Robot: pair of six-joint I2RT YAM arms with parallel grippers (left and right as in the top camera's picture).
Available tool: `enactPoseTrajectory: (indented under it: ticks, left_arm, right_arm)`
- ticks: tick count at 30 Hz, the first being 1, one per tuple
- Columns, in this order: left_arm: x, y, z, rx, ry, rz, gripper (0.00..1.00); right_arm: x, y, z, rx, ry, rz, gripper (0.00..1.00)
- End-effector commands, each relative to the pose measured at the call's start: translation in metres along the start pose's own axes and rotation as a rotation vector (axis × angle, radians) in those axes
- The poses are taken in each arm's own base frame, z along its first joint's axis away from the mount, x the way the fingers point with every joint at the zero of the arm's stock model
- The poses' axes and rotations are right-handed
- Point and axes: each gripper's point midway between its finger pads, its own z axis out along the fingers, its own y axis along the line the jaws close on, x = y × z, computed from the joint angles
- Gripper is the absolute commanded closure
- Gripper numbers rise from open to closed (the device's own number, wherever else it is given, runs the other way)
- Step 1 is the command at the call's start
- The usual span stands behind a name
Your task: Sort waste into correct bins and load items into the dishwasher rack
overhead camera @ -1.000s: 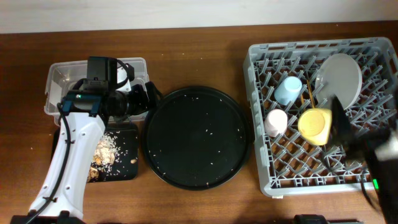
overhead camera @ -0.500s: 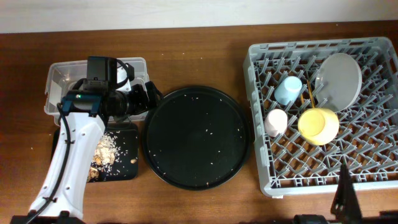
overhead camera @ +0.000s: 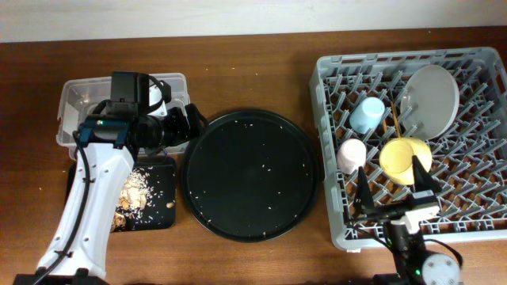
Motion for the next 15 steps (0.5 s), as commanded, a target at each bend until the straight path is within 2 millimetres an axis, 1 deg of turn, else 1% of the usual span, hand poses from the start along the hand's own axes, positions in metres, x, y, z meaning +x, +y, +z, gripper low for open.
enactPoseTrajectory:
  ticks: [1, 3, 7, 15]
  left_arm:
    - [-0.001, 0.0, -0.001, -0.002, -0.004, 0.013, 0.0]
    - [-0.001, 0.0, -0.001, -0.002, -0.004, 0.013, 0.01]
    - [-0.001, 0.0, -0.001, -0.002, -0.004, 0.013, 0.01]
    - [-0.001, 0.0, -0.001, -0.002, -0.004, 0.013, 0.01]
  right_arm:
    - [0.047, -0.011, 0.0, 0.077, 0.085, 0.079, 0.02]
    - [0.071, -0.01, -0.002, 0.081, 0.154, 0.098, 0.02]
    - [0.107, -0.009, -0.011, 0.088, 0.305, 0.109, 0.02]
    - [0.106, -0.009, -0.01, 0.088, 0.301, 0.109, 0.01]
